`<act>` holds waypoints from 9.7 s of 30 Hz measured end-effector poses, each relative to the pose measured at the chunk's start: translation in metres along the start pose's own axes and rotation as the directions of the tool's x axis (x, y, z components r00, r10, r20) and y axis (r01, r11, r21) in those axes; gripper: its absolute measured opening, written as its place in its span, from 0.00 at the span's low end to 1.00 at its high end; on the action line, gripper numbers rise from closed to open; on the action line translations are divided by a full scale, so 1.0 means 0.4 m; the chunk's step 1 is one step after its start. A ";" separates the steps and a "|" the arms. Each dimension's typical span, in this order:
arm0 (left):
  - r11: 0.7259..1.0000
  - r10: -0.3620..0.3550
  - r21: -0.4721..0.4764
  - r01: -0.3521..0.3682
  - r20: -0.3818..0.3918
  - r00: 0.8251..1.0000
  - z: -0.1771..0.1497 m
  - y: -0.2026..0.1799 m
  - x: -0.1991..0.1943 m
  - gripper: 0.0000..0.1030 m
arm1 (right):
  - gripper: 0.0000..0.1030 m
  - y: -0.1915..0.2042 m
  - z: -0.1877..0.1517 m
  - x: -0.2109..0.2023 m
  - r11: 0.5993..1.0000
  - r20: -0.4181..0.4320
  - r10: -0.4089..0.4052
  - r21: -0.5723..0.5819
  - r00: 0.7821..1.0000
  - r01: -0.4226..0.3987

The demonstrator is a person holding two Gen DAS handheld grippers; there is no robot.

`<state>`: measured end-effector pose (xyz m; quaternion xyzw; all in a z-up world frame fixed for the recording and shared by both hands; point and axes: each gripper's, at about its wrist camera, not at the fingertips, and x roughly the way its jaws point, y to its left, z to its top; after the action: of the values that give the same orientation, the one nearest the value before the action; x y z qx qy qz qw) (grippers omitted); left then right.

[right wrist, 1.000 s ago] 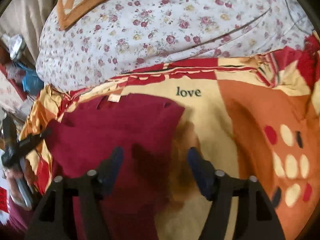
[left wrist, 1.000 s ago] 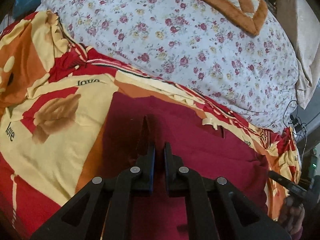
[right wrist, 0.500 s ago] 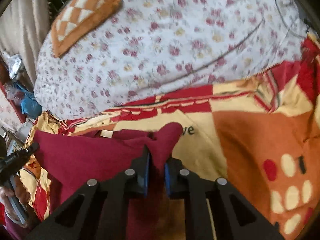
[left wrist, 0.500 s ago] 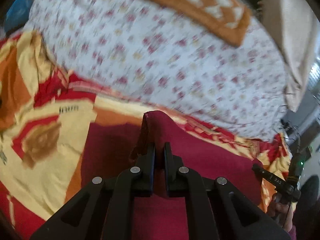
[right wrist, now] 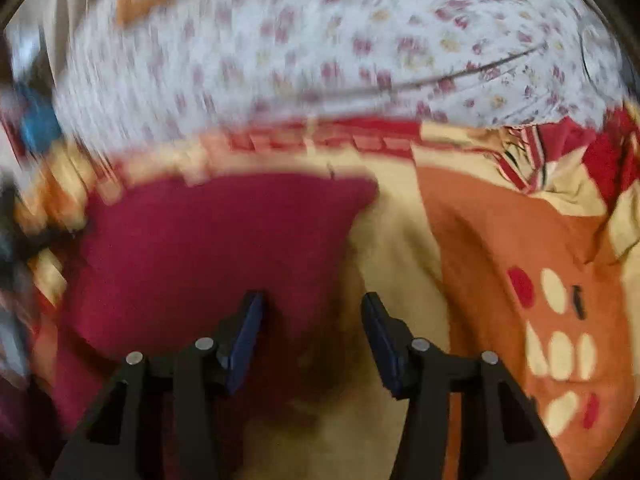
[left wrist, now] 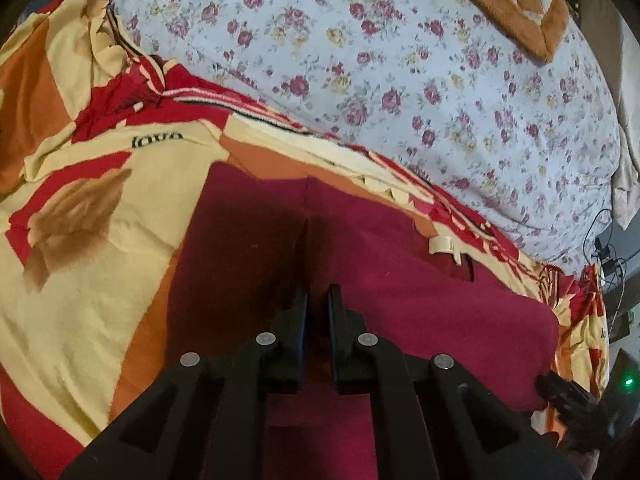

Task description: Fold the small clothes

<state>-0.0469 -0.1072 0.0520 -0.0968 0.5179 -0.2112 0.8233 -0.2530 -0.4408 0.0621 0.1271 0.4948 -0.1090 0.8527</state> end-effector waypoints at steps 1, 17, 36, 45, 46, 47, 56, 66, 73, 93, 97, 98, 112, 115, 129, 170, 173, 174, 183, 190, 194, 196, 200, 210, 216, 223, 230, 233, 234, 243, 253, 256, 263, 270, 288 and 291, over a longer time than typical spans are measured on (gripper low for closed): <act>1.000 0.004 0.006 -0.004 -0.004 1.000 -0.003 -0.001 -0.001 0.02 | 0.51 -0.007 -0.007 0.008 1.000 -0.009 -0.018 -0.002 1.000 0.018; 0.996 0.066 0.058 -0.065 -0.001 0.998 -0.067 -0.001 -0.049 0.27 | 0.50 -0.020 0.042 0.031 0.993 -0.006 0.012 0.117 1.000 -0.012; 0.982 0.122 0.143 -0.126 0.034 0.992 -0.129 -0.037 -0.120 0.27 | 0.18 0.031 -0.040 -0.031 0.992 0.013 0.111 0.056 0.994 -0.111; 0.980 0.133 0.148 -0.134 0.021 0.991 -0.195 -0.018 -0.159 0.27 | 0.25 -0.002 -0.053 -0.076 0.980 0.015 0.153 0.127 0.988 -0.153; 0.979 0.136 0.148 -0.138 0.020 0.990 -0.203 -0.015 -0.164 0.27 | 0.31 -0.008 -0.058 -0.092 0.972 0.025 0.180 0.148 0.983 -0.181; 0.979 0.138 0.149 -0.139 0.019 0.990 -0.208 -0.013 -0.168 0.27 | 0.44 -0.009 -0.064 -0.100 0.967 0.032 0.199 0.153 0.979 -0.202; 0.983 0.114 0.146 -0.110 -0.018 0.993 -0.282 0.002 -0.206 0.27 | 0.70 0.025 -0.155 -0.186 0.955 -0.019 0.290 0.076 0.957 -0.288; 0.982 0.120 0.155 -0.109 -0.062 0.991 -0.388 0.020 -0.257 0.27 | 0.73 0.017 -0.262 -0.177 0.958 -0.084 0.283 0.072 0.955 -0.278; 0.979 0.143 0.158 -0.131 -0.070 0.987 -0.433 0.030 -0.277 0.27 | 0.73 0.035 -0.292 -0.179 0.962 -0.119 0.273 0.032 0.955 -0.271; 0.983 0.109 0.167 -0.078 -0.185 0.977 -0.561 0.025 -0.297 0.27 | 0.74 0.071 -0.369 -0.183 0.958 -0.212 0.271 -0.037 0.939 -0.285; 0.982 0.115 0.169 -0.081 -0.197 0.974 -0.574 0.023 -0.294 0.27 | 0.75 0.085 -0.379 -0.185 0.955 -0.230 0.267 -0.064 0.936 -0.288; 0.984 0.113 0.161 -0.081 -0.200 0.973 -0.575 0.026 -0.294 0.27 | 0.75 0.088 -0.379 -0.184 0.955 -0.231 0.266 -0.066 0.936 -0.288; 0.994 0.058 0.103 -0.023 -0.351 0.935 -0.625 0.064 -0.277 0.27 | 0.76 0.081 -0.369 -0.179 0.951 -0.238 0.288 -0.040 0.927 -0.306; 0.997 0.038 0.079 -0.010 -0.363 0.931 -0.627 0.068 -0.262 0.27 | 0.76 0.074 -0.371 -0.173 0.948 -0.229 0.306 -0.013 0.924 -0.317; 0.988 -0.128 0.063 0.144 -0.207 0.970 -0.570 0.099 -0.472 0.00 | 0.08 0.097 -0.403 -0.278 0.887 -0.234 0.428 -0.074 0.873 -0.455; 0.992 -0.116 -0.050 0.115 -0.015 0.993 0.080 0.076 -0.119 0.00 | 0.08 -0.043 0.147 -0.023 0.846 0.076 0.456 0.274 0.887 -0.458; 0.988 -0.141 -0.076 0.137 -0.057 0.988 0.096 0.094 -0.065 0.00 | 0.10 -0.061 0.159 0.039 0.838 0.063 0.448 0.318 0.892 -0.443; 0.984 -0.159 -0.088 0.153 -0.062 0.985 0.100 0.101 -0.058 0.00 | 0.12 -0.064 0.163 0.050 0.835 0.058 0.453 0.322 0.890 -0.446; 0.960 -0.268 -0.077 0.269 0.022 0.963 0.135 0.116 -0.145 0.39 | 0.48 -0.043 0.127 -0.098 0.904 0.180 0.354 0.186 0.918 -0.385; 0.964 -0.260 -0.059 0.261 0.024 0.965 0.100 0.102 -0.147 0.39 | 0.48 0.055 0.093 -0.127 0.920 0.158 0.386 0.012 0.909 -0.393; 0.964 -0.254 -0.066 0.257 0.046 0.966 0.094 0.108 -0.155 0.39 | 0.48 0.103 0.125 -0.043 0.941 0.083 0.338 -0.032 0.937 -0.337; 0.968 -0.238 -0.066 0.242 0.055 0.970 0.099 0.112 -0.157 0.39 | 0.48 0.119 0.166 0.007 0.961 0.077 0.278 -0.037 0.958 -0.275; 0.967 -0.230 -0.093 0.235 0.064 0.971 0.109 0.125 -0.161 0.39 | 0.49 0.090 0.239 0.091 0.966 0.090 0.243 0.062 0.966 -0.249; 0.993 -0.120 0.008 0.120 -0.065 0.991 0.092 0.051 -0.030 0.39 | 0.59 0.069 0.187 0.021 0.978 0.127 0.187 0.068 0.974 -0.197; 1.000 -0.012 0.015 0.014 -0.116 0.993 0.084 0.061 0.055 0.39 | 0.59 0.060 0.197 0.111 0.988 0.025 0.129 0.080 0.991 -0.131; 0.989 -0.114 0.078 0.124 -0.118 0.986 0.030 0.087 -0.091 0.39 | 0.61 0.058 0.127 -0.050 0.975 0.082 0.214 0.046 0.973 -0.218; 0.963 -0.233 0.100 0.249 -0.155 0.960 -0.074 0.153 -0.182 0.39 | 0.62 0.015 -0.067 -0.142 0.962 0.023 0.268 0.053 0.963 -0.269; 0.953 -0.263 0.097 0.286 -0.197 0.945 -0.106 0.160 -0.174 0.39 | 0.62 0.022 -0.116 -0.122 0.947 -0.017 0.313 0.075 0.949 -0.311; 0.954 -0.260 0.092 0.284 -0.209 0.943 -0.116 0.161 -0.164 0.39 | 0.62 0.030 -0.127 -0.109 0.944 -0.028 0.323 0.078 0.946 -0.320; 0.964 -0.199 0.127 0.234 -0.240 0.950 -0.138 0.159 -0.159 0.00 | 0.09 0.102 -0.124 -0.115 0.963 -0.036 0.262 -0.056 0.964 -0.264; 0.970 -0.126 0.178 0.164 -0.208 0.970 -0.182 0.160 -0.170 0.00 | 0.07 0.038 -0.153 -0.108 0.976 -0.102 0.212 -0.020 0.972 -0.215; 0.974 -0.082 0.196 0.115 -0.169 0.982 -0.173 0.148 -0.200 0.00 | 0.12 0.029 -0.140 -0.140 0.970 -0.103 0.241 0.002 0.965 -0.242; 0.971 -0.072 0.225 0.085 -0.064 0.995 -0.128 0.092 -0.242 0.23 | 0.38 0.073 -0.072 -0.235 0.981 0.013 0.182 -0.076 0.983 -0.180; 0.965 0.048 0.258 -0.049 0.010 0.999 -0.085 0.030 -0.176 0.23 | 0.38 0.129 0.023 -0.138 0.984 0.053 0.173 -0.046 0.983 -0.171; 0.972 0.159 0.171 -0.162 0.031 0.987 -0.048 0.073 -0.047 0.28 | 0.38 0.082 0.153 0.040 0.997 0.037 0.052 0.059 0.998 -0.055; 0.982 0.128 0.138 -0.132 0.043 0.991 -0.044 0.083 -0.058 0.28 | 0.38 0.133 0.156 0.014 0.995 0.053 0.098 0.022 0.994 -0.099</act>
<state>-0.0633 -0.0662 0.0505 -0.0084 0.4929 -0.1911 0.8488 -0.1827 -0.4112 0.0928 0.1592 0.4643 -0.0760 0.8679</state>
